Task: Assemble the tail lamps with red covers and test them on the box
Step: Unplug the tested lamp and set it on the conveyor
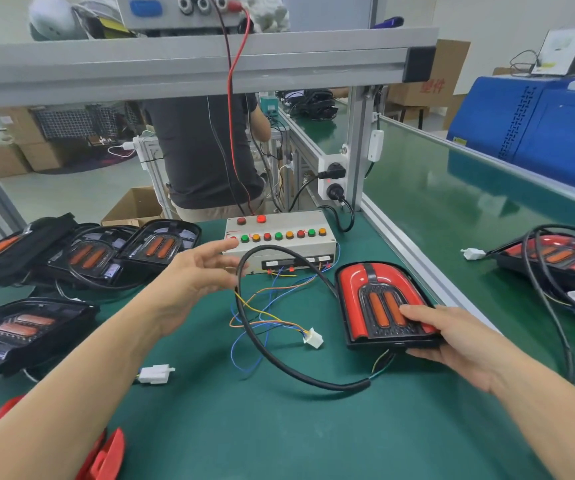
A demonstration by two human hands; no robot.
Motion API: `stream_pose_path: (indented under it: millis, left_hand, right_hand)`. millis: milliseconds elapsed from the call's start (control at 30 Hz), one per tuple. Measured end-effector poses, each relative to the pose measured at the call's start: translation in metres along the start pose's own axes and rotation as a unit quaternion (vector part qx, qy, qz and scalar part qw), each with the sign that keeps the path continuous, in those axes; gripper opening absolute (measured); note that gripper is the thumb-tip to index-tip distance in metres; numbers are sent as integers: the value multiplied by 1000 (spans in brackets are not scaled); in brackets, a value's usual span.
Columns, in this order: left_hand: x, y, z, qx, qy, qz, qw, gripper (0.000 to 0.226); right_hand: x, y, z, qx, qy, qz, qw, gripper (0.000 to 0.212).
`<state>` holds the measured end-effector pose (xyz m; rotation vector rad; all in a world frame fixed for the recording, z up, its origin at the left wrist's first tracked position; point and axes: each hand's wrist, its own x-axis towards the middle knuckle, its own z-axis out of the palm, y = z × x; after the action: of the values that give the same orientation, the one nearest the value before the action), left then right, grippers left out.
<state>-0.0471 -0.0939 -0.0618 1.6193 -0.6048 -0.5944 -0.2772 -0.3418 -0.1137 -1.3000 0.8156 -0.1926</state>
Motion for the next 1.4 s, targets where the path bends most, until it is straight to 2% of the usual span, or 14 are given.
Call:
stream_pose_path:
  millis: [267, 367, 500, 667, 733, 900, 967, 1033, 1067, 1133, 1200, 1267, 1333, 1400]
  left_hand:
    - [-1, -6, -2, -12, -29, -4, 999, 84]
    - [2, -8, 0, -2, 23, 4, 1000, 76]
    - [18, -11, 13, -59, 169, -88, 980, 80]
    - [36, -7, 18, -114, 156, -233, 953, 10]
    - [40, -4, 16, -128, 117, -251, 952, 13]
    - [43, 7, 25, -89, 122, -215, 965, 13]
    - [46, 8, 30, -18, 159, -140, 977, 5]
    - [46, -1, 32, 125, 183, -41, 974, 28]
    - [44, -5, 32, 236, 203, 15, 950, 39]
    - [37, -7, 33, 430, 209, 199, 856, 50]
    - [28, -8, 37, 546, 97, 382, 739, 57]
    - [18, -11, 43, 616, -21, 464, 636, 58]
    - [7, -14, 46, 633, -102, 484, 596, 51]
    - [-6, -20, 47, 624, -173, 467, 602, 39]
  right_hand:
    - [2, 2, -1, 9, 5, -6, 1000, 31]
    - [2, 3, 0, 9, 6, -7, 1000, 30]
    - [2, 3, 1, 12, 6, -9, 1000, 28]
    - [0, 4, 1, 14, 7, -13, 1000, 27]
    - [0, 4, 1, 16, 7, -13, 1000, 28]
    - [0, 5, 2, 12, 8, -20, 1000, 28]
    - [0, 5, 2, 13, 8, -22, 1000, 28]
    - [0, 5, 3, 16, 12, -24, 1000, 27]
    - [0, 6, 3, 16, 14, -25, 999, 27]
    - [-1, 6, 2, 17, 15, -25, 999, 27]
    - [-1, 6, 3, 15, 16, -23, 1000, 27]
    - [-1, 5, 3, 13, 18, -22, 1000, 28]
    - [-1, 5, 3, 12, 19, -22, 1000, 28]
    - [-1, 4, 3, 11, 19, -21, 1000, 28]
